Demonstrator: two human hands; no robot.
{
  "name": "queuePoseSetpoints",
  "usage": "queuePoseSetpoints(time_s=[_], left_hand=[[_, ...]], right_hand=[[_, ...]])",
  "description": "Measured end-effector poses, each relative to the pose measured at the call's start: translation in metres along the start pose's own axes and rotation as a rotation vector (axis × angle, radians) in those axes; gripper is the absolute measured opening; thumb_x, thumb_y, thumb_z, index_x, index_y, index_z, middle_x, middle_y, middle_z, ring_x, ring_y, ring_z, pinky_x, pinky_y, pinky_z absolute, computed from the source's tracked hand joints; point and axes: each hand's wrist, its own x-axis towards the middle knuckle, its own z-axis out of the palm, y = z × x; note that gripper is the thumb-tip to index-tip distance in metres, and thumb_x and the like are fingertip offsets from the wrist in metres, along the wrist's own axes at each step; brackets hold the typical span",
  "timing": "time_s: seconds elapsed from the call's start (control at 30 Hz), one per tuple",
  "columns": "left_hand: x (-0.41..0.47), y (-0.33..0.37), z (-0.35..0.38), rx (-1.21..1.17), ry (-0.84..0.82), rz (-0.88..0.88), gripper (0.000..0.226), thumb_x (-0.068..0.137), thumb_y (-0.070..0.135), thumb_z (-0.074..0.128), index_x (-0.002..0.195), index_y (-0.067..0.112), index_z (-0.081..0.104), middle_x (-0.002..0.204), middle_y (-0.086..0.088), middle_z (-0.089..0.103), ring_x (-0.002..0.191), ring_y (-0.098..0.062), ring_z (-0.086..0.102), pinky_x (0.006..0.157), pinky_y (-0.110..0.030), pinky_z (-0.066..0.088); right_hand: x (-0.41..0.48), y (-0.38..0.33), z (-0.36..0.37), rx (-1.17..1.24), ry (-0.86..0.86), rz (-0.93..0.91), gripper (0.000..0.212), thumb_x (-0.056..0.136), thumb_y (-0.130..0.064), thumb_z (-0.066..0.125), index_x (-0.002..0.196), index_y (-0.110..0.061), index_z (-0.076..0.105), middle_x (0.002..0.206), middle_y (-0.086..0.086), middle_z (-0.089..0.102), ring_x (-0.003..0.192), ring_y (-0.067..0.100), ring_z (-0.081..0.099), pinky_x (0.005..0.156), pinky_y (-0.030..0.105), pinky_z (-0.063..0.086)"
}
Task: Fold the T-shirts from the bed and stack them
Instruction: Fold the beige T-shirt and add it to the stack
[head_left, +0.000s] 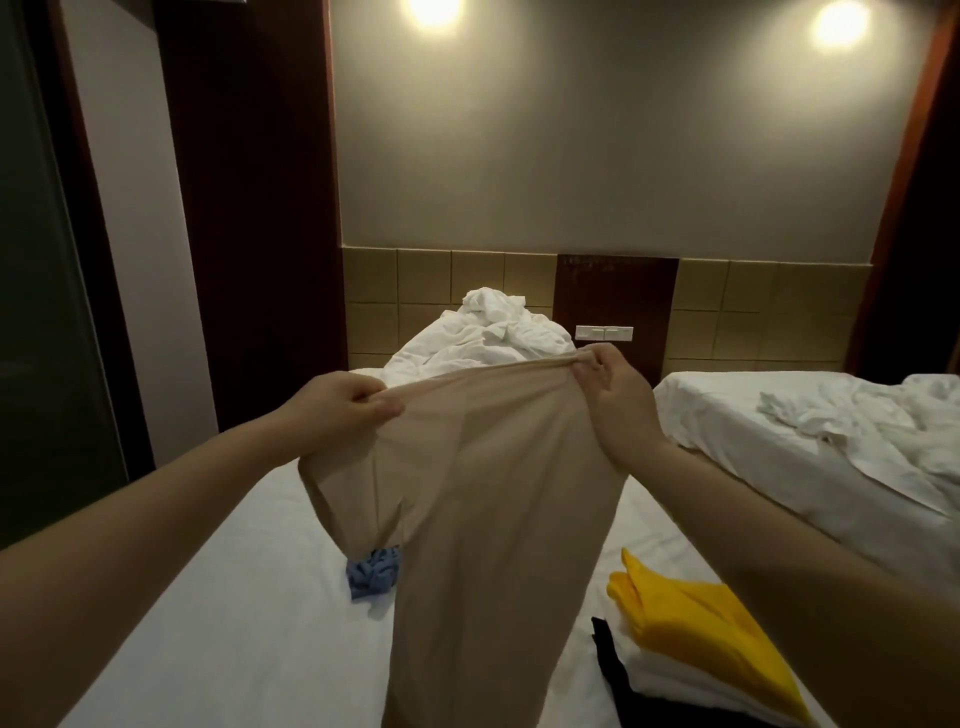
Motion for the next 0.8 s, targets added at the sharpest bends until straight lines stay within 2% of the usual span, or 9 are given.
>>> queuePoseSetpoints(time_s=[0.07, 0.17, 0.27, 0.33, 0.43, 0.5, 0.6, 0.7, 0.8], left_hand=[[-0.001, -0.009, -0.001, -0.056, -0.070, -0.090, 0.022, 0.093, 0.036, 0.052, 0.083, 0.021, 0.065, 0.086, -0.003, 0.062, 0.083, -0.019, 0.059, 0.072, -0.026, 0.047], [-0.010, -0.016, 0.005, -0.161, -0.236, -0.157, 0.016, 0.089, 0.038, 0.057, 0.093, 0.024, 0.063, 0.097, -0.002, 0.063, 0.096, -0.022, 0.061, 0.084, -0.031, 0.050], [-0.028, -0.005, 0.025, -0.449, -0.413, -0.199, 0.051, 0.072, 0.046, 0.069, 0.116, 0.027, 0.053, 0.110, -0.001, 0.062, 0.103, -0.020, 0.061, 0.087, -0.031, 0.052], [-0.035, 0.007, 0.045, -0.531, -0.429, -0.169, 0.053, 0.078, 0.045, 0.069, 0.123, 0.034, 0.045, 0.111, 0.005, 0.060, 0.099, -0.011, 0.062, 0.075, -0.021, 0.052], [-0.034, 0.024, 0.066, -0.722, -0.247, -0.139, 0.032, 0.089, 0.036, 0.059, 0.119, 0.027, 0.051, 0.100, 0.006, 0.063, 0.081, -0.001, 0.063, 0.061, -0.013, 0.051], [-0.031, 0.033, 0.070, -0.838, -0.127, -0.122, 0.023, 0.092, 0.028, 0.055, 0.107, 0.011, 0.059, 0.094, -0.005, 0.065, 0.076, -0.009, 0.062, 0.065, -0.017, 0.053], [-0.027, 0.040, 0.075, -0.707, 0.074, -0.058, 0.020, 0.095, 0.024, 0.051, 0.088, 0.009, 0.064, 0.084, -0.010, 0.062, 0.077, -0.016, 0.054, 0.073, -0.032, 0.047], [-0.024, 0.044, 0.077, -0.638, 0.217, -0.045, 0.023, 0.097, 0.019, 0.045, 0.083, 0.015, 0.061, 0.078, -0.002, 0.062, 0.073, -0.012, 0.053, 0.071, -0.029, 0.045], [-0.019, 0.047, 0.070, -0.568, 0.248, 0.011, 0.023, 0.098, 0.017, 0.042, 0.082, 0.009, 0.057, 0.073, 0.001, 0.056, 0.070, -0.010, 0.049, 0.067, -0.021, 0.040]], right_hand=[[-0.004, -0.010, 0.002, 0.001, -0.048, -0.077, 0.015, 0.095, -0.019, 0.049, 0.100, -0.009, 0.059, 0.090, -0.004, 0.061, 0.085, 0.008, 0.055, 0.071, 0.012, 0.038], [-0.009, -0.030, 0.009, -0.032, -0.137, -0.188, 0.014, 0.093, -0.016, 0.053, 0.098, -0.006, 0.062, 0.087, -0.006, 0.061, 0.083, 0.008, 0.055, 0.073, 0.015, 0.037], [-0.017, -0.048, 0.020, -0.164, -0.201, -0.292, 0.015, 0.091, -0.018, 0.057, 0.098, -0.007, 0.065, 0.094, 0.001, 0.064, 0.090, 0.013, 0.053, 0.070, 0.015, 0.031], [-0.022, -0.056, 0.029, -0.244, -0.235, -0.335, 0.017, 0.091, -0.021, 0.056, 0.099, -0.010, 0.066, 0.098, 0.002, 0.066, 0.092, 0.013, 0.054, 0.069, 0.014, 0.030], [-0.026, -0.062, 0.036, -0.282, -0.300, -0.316, 0.021, 0.093, -0.024, 0.053, 0.103, -0.011, 0.066, 0.101, 0.005, 0.067, 0.097, 0.019, 0.057, 0.077, 0.024, 0.036], [-0.026, -0.062, 0.036, -0.259, -0.309, -0.282, 0.021, 0.093, -0.024, 0.053, 0.103, -0.011, 0.066, 0.102, 0.005, 0.067, 0.099, 0.019, 0.057, 0.080, 0.026, 0.038], [-0.027, -0.060, 0.030, -0.199, -0.280, -0.217, 0.020, 0.090, -0.027, 0.059, 0.106, -0.017, 0.061, 0.095, -0.005, 0.063, 0.091, 0.012, 0.054, 0.073, 0.020, 0.034], [-0.030, -0.055, 0.022, -0.072, -0.288, -0.098, 0.027, 0.084, -0.027, 0.066, 0.104, -0.023, 0.049, 0.079, -0.010, 0.055, 0.073, 0.002, 0.051, 0.060, 0.013, 0.035], [-0.039, -0.041, 0.015, 0.045, -0.326, -0.007, 0.033, 0.081, -0.024, 0.070, 0.102, -0.025, 0.046, 0.086, -0.005, 0.060, 0.077, 0.008, 0.059, 0.067, 0.016, 0.045]])
